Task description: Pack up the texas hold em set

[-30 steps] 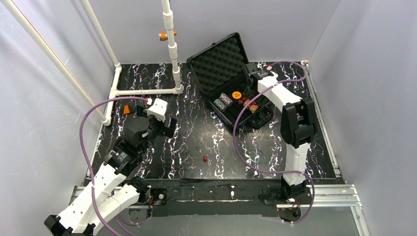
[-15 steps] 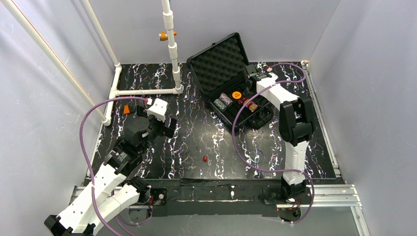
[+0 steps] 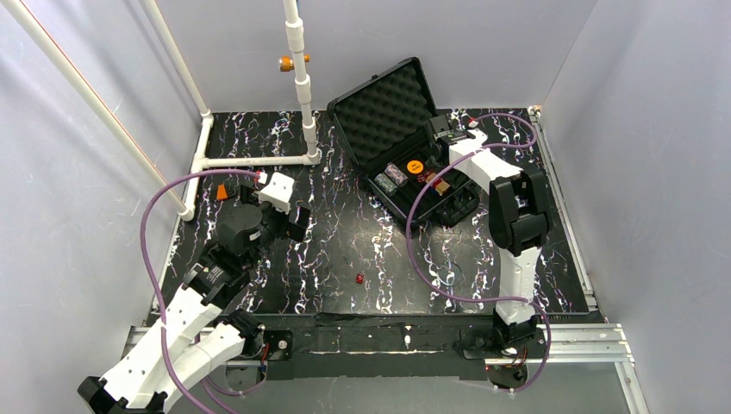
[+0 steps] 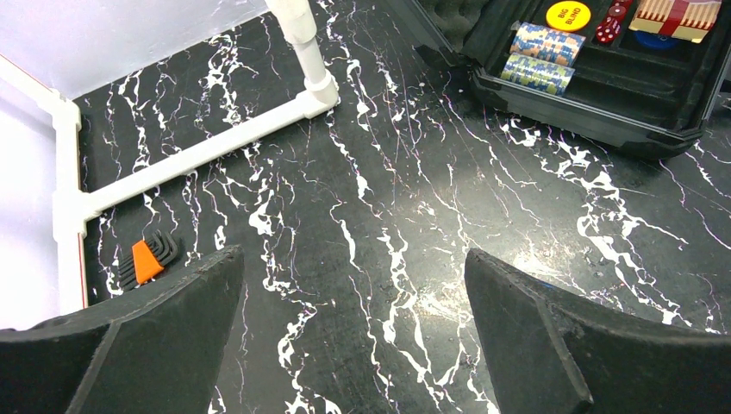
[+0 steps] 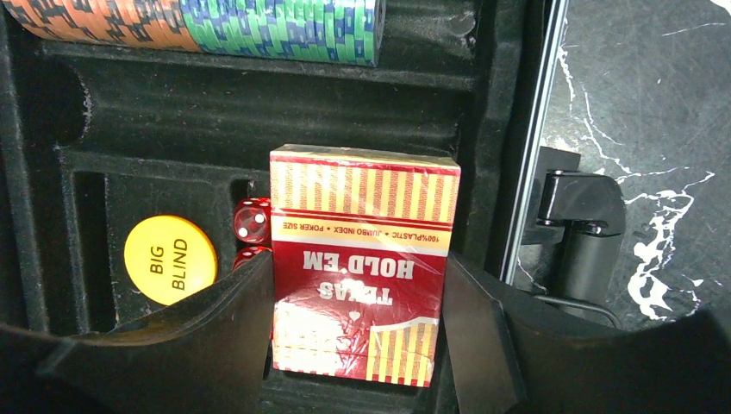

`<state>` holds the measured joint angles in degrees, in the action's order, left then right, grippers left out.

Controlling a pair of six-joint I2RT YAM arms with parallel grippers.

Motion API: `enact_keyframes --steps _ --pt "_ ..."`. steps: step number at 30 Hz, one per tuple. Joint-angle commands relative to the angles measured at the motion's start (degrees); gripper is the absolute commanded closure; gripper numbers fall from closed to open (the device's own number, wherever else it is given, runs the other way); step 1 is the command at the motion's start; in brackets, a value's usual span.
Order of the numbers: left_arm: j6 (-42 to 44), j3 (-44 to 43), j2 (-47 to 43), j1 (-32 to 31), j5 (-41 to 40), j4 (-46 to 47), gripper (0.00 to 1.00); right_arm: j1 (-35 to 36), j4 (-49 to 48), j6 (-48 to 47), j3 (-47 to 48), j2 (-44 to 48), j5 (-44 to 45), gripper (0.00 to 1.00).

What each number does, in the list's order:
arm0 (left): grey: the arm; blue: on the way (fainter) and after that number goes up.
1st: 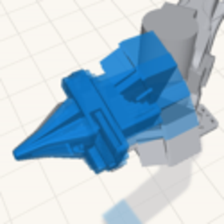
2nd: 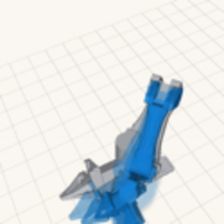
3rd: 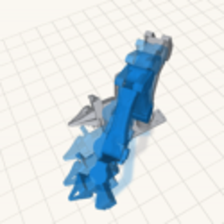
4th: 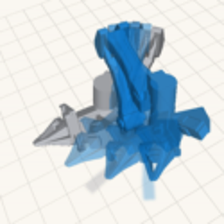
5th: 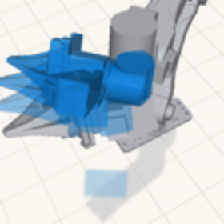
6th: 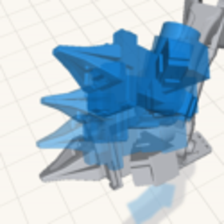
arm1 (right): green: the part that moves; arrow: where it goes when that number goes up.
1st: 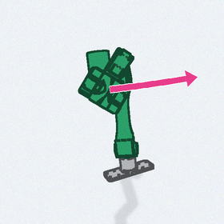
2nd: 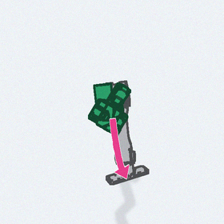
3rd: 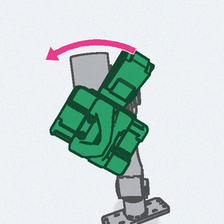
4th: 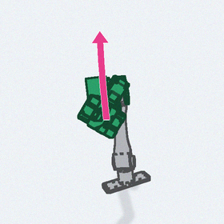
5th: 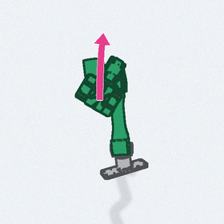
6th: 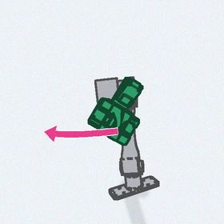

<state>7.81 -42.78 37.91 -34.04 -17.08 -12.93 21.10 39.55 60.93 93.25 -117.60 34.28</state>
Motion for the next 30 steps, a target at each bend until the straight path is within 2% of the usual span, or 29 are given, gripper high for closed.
enact_keyframes --steps 1,15,30 --pt "-0.3 -0.5 0.1 -0.1 0.2 -0.3 0.01 -0.2 -1.8 0.7 -1.7 0.1 2.2 0.99" --pt "-0.3 -0.5 0.5 -0.1 0.2 -0.3 0.01 1.9 -0.7 -3.2 -3.7 -1.0 5.0 0.99" --pt "-0.3 -0.5 0.3 -0.1 0.2 -0.2 0.01 3.0 4.4 0.4 -3.5 -2.8 1.2 0.99"
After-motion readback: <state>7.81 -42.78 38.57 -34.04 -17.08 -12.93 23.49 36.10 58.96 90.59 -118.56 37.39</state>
